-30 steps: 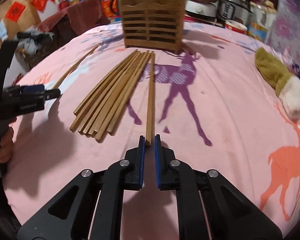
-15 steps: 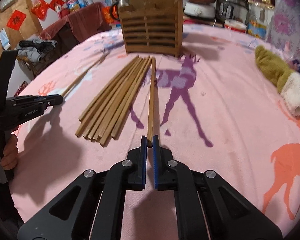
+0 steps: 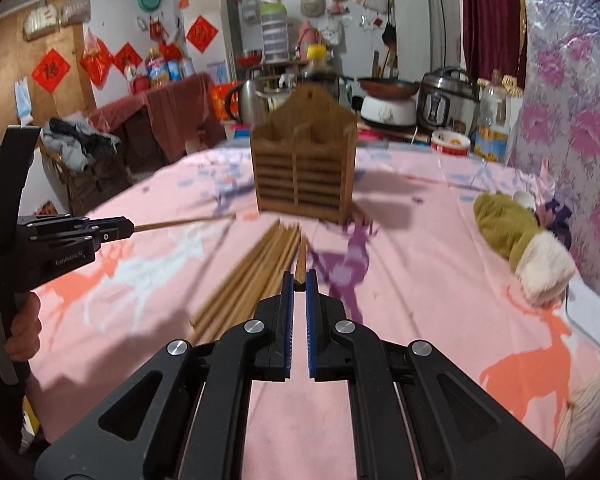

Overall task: Organize utensils
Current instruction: 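Lift both chopsticks over the wooden holder and open both tools to drop them in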

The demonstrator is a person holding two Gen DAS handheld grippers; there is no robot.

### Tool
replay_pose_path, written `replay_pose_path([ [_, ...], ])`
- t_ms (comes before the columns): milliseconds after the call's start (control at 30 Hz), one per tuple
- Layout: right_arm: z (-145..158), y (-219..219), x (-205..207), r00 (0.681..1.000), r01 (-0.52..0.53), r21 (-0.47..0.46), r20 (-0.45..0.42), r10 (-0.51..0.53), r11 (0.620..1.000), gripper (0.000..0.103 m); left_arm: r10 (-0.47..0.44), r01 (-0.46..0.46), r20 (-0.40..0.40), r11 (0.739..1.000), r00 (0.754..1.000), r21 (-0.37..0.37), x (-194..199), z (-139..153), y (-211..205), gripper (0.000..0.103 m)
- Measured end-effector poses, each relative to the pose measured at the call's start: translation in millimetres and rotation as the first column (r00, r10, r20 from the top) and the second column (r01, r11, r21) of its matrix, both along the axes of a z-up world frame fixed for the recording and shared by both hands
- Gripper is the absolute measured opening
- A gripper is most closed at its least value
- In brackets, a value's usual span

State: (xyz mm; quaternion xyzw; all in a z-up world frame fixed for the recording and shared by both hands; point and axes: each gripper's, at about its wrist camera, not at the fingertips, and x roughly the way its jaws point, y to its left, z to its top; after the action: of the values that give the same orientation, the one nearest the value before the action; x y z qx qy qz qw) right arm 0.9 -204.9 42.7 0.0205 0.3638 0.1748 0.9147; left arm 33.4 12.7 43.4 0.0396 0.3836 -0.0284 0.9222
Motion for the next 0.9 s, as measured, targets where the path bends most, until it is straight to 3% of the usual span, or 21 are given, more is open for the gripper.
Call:
replay_pose_path([
  [633, 68.8, 6.6, 93.6, 0.993, 0.034, 0.041, 0.111, -0.039, 0.999, 0.006, -0.021, 0.02, 0.112, 1.0, 0.993, 0.005, 97.5, 120.9, -34.3, 0.006],
  [800, 99.6, 7.7, 113.9, 0.983, 0.048, 0.074, 0.171, -0.06, 0.996, 0.006, -0.013, 0.02, 0.198, 0.999, 0.98, -0.032, 111.2, 163.4, -42.6, 0.006],
  [900, 127.6, 5.9, 126.3, 0.965, 0.069, 0.115, 0.246, -0.096, 0.991, 0.006, 0.001, 0.017, 0.296, 0.998, 0.955, -0.056, 116.6, 187.4, -51.0, 0.006],
])
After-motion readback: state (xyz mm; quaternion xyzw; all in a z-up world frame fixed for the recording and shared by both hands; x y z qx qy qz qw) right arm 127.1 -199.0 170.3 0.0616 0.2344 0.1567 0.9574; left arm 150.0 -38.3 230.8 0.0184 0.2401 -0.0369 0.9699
